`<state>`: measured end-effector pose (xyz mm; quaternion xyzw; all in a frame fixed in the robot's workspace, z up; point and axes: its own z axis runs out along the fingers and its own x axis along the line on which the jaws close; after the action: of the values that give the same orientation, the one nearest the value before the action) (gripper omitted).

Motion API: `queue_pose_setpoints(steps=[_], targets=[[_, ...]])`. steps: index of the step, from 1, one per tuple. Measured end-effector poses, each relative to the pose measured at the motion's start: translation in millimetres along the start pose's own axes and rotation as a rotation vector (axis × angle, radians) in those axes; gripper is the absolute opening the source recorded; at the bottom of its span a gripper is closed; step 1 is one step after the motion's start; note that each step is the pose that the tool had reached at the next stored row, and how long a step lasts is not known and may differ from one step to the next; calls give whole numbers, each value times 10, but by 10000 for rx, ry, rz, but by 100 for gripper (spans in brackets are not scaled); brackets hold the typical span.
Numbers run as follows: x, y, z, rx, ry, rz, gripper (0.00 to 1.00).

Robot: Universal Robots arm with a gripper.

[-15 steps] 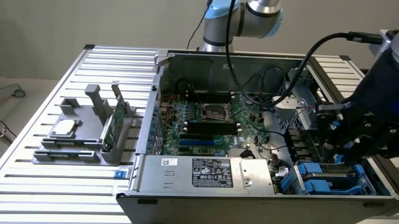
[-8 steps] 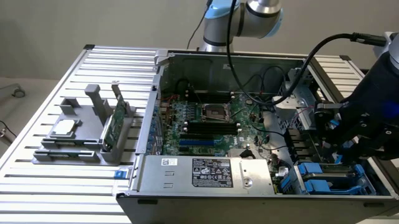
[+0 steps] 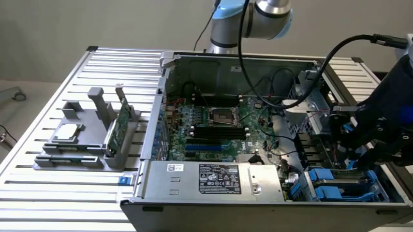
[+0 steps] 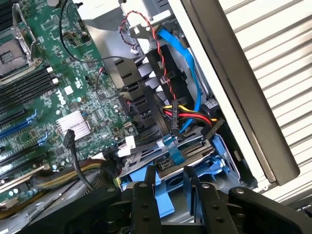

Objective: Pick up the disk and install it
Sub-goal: 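Insert the first disk wire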

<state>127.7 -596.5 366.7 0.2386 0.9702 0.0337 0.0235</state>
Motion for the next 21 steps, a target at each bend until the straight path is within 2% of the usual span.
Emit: queue_pose_setpoints(steps=[8,21], targets=[[-19,9,3,151,-119,728,36],[-86,39,101,191,-180,1458,36]])
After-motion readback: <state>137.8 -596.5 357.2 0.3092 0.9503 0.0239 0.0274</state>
